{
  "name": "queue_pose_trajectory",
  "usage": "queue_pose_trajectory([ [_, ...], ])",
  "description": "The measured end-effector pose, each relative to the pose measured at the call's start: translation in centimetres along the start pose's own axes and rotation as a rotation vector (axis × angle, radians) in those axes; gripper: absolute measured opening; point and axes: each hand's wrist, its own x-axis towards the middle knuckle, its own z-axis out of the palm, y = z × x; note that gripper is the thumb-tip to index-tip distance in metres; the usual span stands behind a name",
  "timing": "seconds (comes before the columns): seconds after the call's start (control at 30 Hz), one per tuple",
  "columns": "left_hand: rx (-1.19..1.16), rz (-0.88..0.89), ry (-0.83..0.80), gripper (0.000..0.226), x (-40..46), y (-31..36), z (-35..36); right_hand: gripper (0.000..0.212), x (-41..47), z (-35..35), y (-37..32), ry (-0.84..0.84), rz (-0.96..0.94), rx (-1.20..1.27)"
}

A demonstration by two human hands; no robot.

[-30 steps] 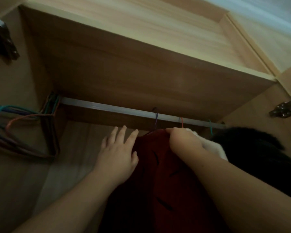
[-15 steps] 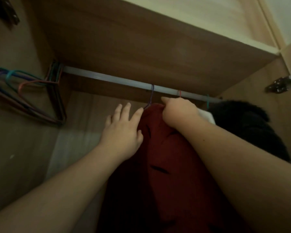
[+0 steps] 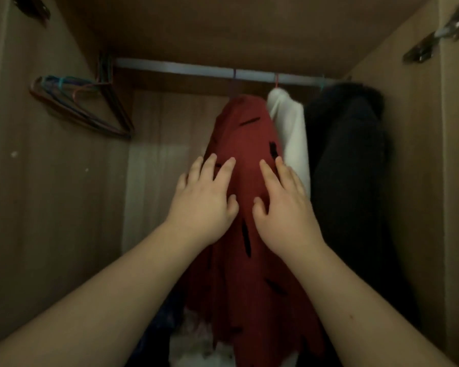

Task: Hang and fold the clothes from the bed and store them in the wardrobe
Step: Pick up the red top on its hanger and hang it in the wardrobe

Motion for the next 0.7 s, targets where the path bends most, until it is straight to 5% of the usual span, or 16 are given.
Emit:
queue_pose_trajectory([
  [0.23, -0.02, -0.039, -0.132, 0.072, -10.9, 2.9, -2.6, 0.072, -13.0, -1.1, -0.6, -0.154, 0.096, 0.106],
  [0.7, -0.223, 0.013, -0.38, 0.069, -37.3, 9.2, -10.4, 0.069, -39.3, -15.5, -6.4, -0.411, 0.379, -0.218],
])
